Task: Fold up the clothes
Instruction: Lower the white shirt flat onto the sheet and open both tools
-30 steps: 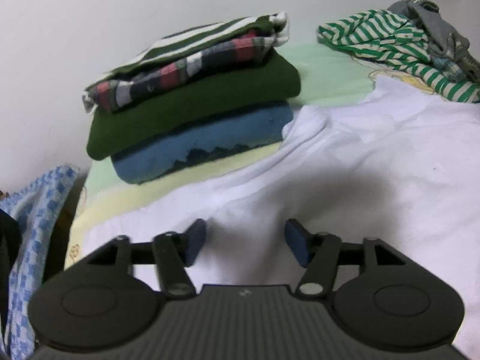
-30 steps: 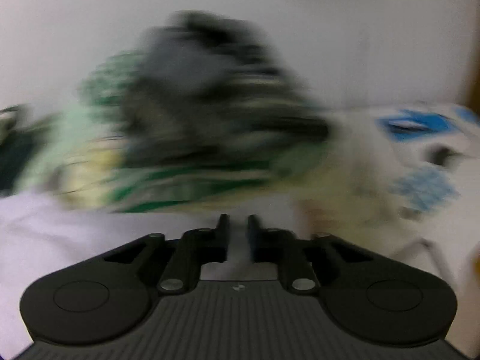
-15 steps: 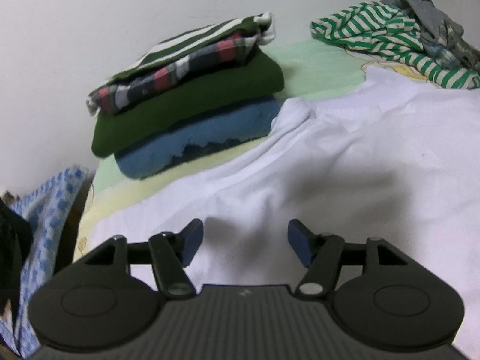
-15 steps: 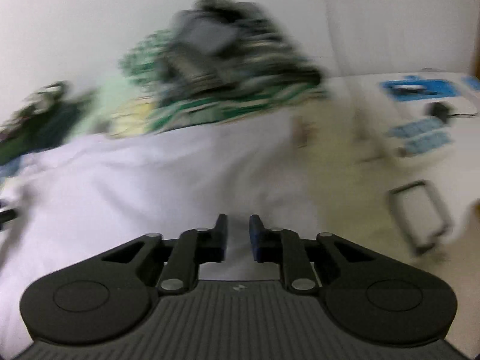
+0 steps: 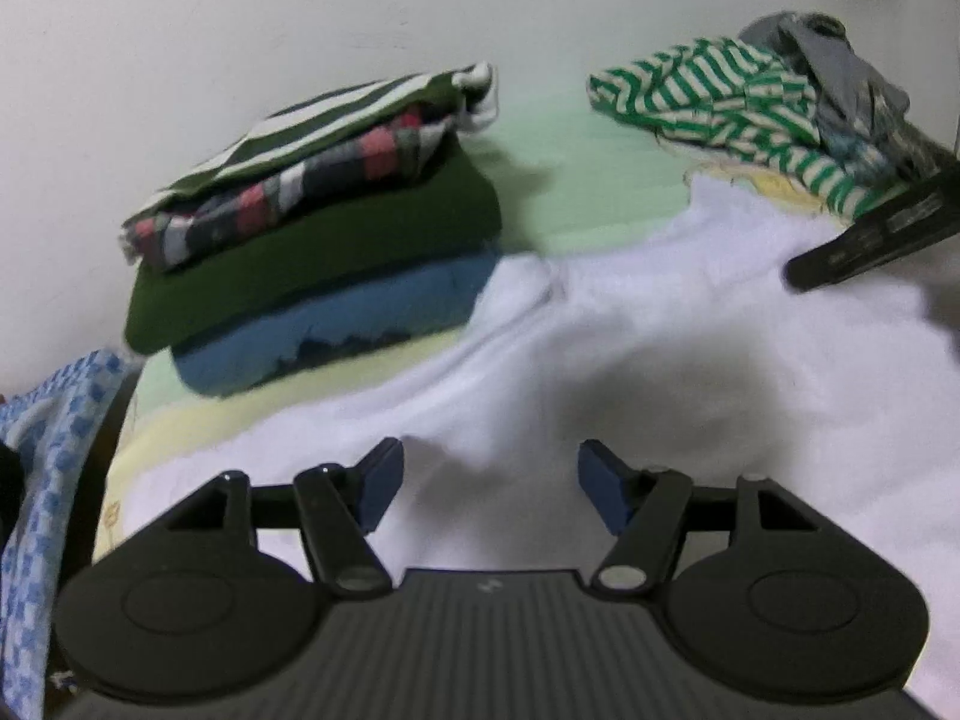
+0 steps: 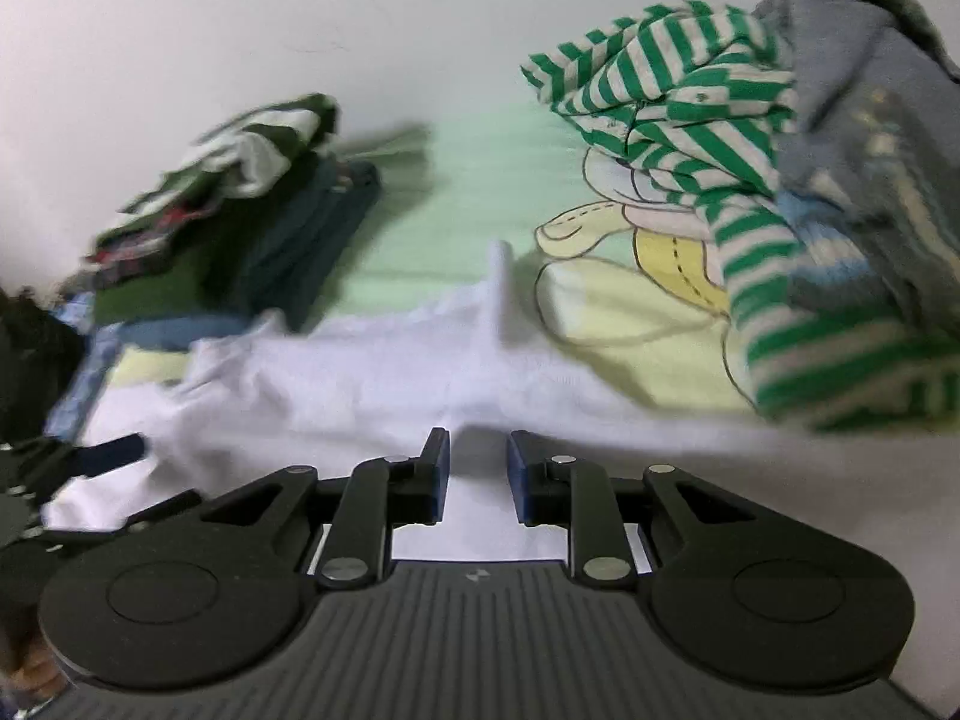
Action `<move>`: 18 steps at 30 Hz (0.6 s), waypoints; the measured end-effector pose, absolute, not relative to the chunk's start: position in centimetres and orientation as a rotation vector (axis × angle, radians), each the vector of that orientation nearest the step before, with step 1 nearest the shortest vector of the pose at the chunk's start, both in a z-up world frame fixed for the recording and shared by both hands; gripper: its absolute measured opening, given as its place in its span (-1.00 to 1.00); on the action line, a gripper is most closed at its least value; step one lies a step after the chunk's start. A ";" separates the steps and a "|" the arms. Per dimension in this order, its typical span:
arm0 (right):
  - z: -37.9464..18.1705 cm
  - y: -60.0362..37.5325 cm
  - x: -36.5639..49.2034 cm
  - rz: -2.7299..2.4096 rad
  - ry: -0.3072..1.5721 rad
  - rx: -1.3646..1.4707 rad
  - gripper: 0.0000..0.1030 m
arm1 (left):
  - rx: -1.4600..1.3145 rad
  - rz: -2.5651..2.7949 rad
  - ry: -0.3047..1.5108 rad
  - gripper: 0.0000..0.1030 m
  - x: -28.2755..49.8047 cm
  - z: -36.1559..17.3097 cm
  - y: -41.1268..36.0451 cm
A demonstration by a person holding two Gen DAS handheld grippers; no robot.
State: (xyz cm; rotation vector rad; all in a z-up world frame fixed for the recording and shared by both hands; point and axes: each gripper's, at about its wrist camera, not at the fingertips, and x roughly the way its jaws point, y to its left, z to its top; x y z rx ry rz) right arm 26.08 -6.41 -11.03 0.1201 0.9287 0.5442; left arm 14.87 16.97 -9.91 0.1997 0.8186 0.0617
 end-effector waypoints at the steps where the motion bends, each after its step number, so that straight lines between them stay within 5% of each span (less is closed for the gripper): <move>1: -10.8 -6.2 26.3 0.527 0.896 0.104 -0.73 | 0.195 0.061 0.823 0.34 15.5 -10.0 17.0; 6: -10.5 -4.9 29.1 0.442 0.872 0.094 -0.93 | 0.164 0.087 0.832 0.60 18.3 -10.4 17.8; 12: -8.9 -6.8 24.8 0.559 0.859 0.121 -0.46 | 0.200 0.067 0.819 0.66 18.7 -10.5 18.7; 18: -10.6 -10.6 23.7 0.478 0.887 0.103 -0.58 | 0.144 0.089 0.851 0.78 20.1 -10.6 21.2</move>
